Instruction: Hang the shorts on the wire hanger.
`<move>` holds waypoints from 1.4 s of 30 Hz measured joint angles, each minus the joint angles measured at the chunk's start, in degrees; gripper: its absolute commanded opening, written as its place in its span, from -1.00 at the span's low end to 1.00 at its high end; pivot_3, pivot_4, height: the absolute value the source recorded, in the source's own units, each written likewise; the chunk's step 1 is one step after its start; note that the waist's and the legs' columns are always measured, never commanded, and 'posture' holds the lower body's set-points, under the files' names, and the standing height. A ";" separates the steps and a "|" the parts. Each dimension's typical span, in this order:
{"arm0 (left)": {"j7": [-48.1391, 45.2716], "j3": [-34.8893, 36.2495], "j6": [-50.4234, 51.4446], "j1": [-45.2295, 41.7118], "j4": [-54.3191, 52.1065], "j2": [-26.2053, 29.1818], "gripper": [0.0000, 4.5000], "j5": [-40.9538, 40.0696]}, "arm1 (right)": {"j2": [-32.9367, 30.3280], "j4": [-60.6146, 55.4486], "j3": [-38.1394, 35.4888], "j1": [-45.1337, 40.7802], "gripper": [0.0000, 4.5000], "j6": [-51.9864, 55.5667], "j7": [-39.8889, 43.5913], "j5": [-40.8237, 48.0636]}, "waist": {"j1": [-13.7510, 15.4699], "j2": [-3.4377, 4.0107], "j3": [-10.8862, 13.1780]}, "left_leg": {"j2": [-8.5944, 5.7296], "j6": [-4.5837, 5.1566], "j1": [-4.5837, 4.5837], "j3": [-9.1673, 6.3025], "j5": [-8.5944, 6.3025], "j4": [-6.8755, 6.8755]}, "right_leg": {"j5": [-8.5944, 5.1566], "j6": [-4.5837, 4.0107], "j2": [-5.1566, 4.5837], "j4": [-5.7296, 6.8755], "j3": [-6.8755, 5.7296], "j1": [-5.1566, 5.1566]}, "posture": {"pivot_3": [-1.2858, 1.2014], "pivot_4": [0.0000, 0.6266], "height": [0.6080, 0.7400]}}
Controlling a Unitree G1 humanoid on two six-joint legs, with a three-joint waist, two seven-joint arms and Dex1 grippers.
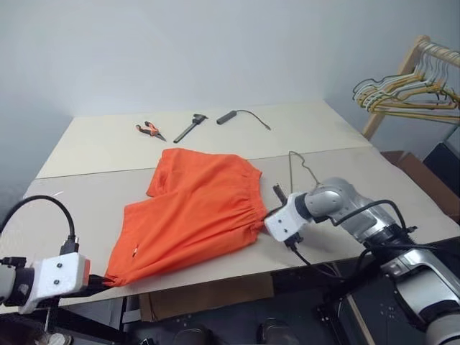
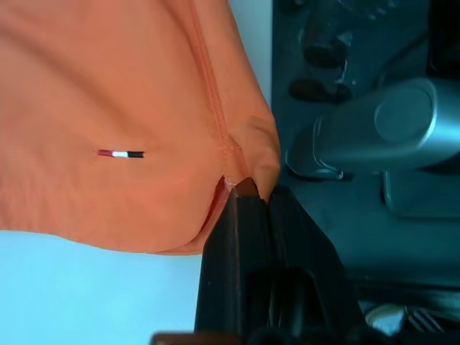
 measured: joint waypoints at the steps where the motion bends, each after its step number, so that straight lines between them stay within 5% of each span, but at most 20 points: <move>1: 0.48 -0.14 0.35 0.32 -0.41 -0.17 -0.99 0.45 | -0.43 0.97 0.17 0.07 -1.00 -2.89 -0.24 -0.03 | -0.10 -0.01 0.00 | 0.02 -0.01 0.04 0.02 -0.02 0.00 | -0.12 0.17 0.03 0.00 0.02 0.22 | 0.06 -1.00 1.00; 9: 2.59 -4.75 0.04 0.66 -1.23 -0.37 -0.99 4.44 | -0.46 10.14 1.20 -1.05 -1.00 -20.51 -0.64 -0.01 | -0.47 -0.01 0.00 | 0.20 0.38 0.15 0.33 0.12 0.00 | 0.04 -0.13 0.14 0.01 0.32 0.22 | 0.05 -1.00 1.00; 16: 1.17 -4.89 -0.66 1.75 -1.05 -0.54 -0.13 3.93 | -1.16 13.06 2.69 -1.80 -0.01 -26.34 1.82 1.34 | -0.55 -0.01 0.01 | 0.35 0.38 0.18 0.44 0.09 0.00 | 0.02 -0.24 0.16 0.02 0.40 0.16 | 0.04 -1.00 1.00; 22: -3.06 -1.33 -0.56 3.56 0.62 0.68 0.80 3.69 | -7.33 10.08 2.60 0.45 0.96 -24.67 9.83 15.27 | -0.43 -0.05 0.02 | 0.54 0.39 0.31 0.48 0.04 0.00 | -0.02 -0.33 0.08 0.00 0.42 0.22 | 0.02 -1.00 1.00; 24: -4.23 0.69 -0.46 3.22 1.69 0.83 0.98 2.75 | -8.71 7.34 1.49 2.52 1.00 -19.97 12.30 21.13 | -0.46 -0.04 0.03 | 0.65 0.20 0.46 0.60 -0.12 -0.03 | -0.01 -0.36 -0.20 0.01 0.41 0.29 | 0.02 -1.00 1.00; 28: -4.27 3.25 4.46 -2.98 1.27 -1.93 0.98 -8.58 | -9.88 0.19 -3.74 5.29 1.00 1.04 11.61 29.14 | -0.45 -0.01 0.05 | 0.70 -0.05 0.60 0.72 -0.28 -0.05 | 0.00 -0.38 -0.60 0.16 0.17 0.18 | 0.02 -1.00 1.00; 32: 0.23 3.45 11.54 -12.66 -0.99 -5.13 0.98 -21.88 | -4.74 -2.34 -11.35 4.25 1.00 28.87 -1.67 29.06 | -0.51 -0.10 -0.01 | 0.72 -0.32 0.72 0.77 -0.43 -0.05 | 0.04 -0.41 -0.71 0.18 -0.43 0.23 | 0.02 -1.00 1.00; 37: 6.05 -2.69 15.07 -18.63 -3.17 -7.86 0.98 -24.93 | 5.63 -0.45 -16.59 0.94 1.00 59.29 -16.59 29.15 | -0.61 -0.03 0.01 | 0.71 -0.61 0.29 0.92 -0.28 -0.05 | 0.16 -0.56 -0.19 0.20 -0.44 -0.11 | 0.01 -1.00 1.00; 42: 9.98 -7.99 16.30 -22.40 -5.21 -9.35 0.98 -25.34 | 11.65 3.09 -17.84 -0.19 1.00 69.53 -25.72 26.42 | -0.70 0.00 0.00 | 0.75 -0.51 -0.08 0.95 0.16 -0.05 | 0.39 -0.32 0.06 0.17 -0.39 -0.46 | 0.00 -1.00 1.00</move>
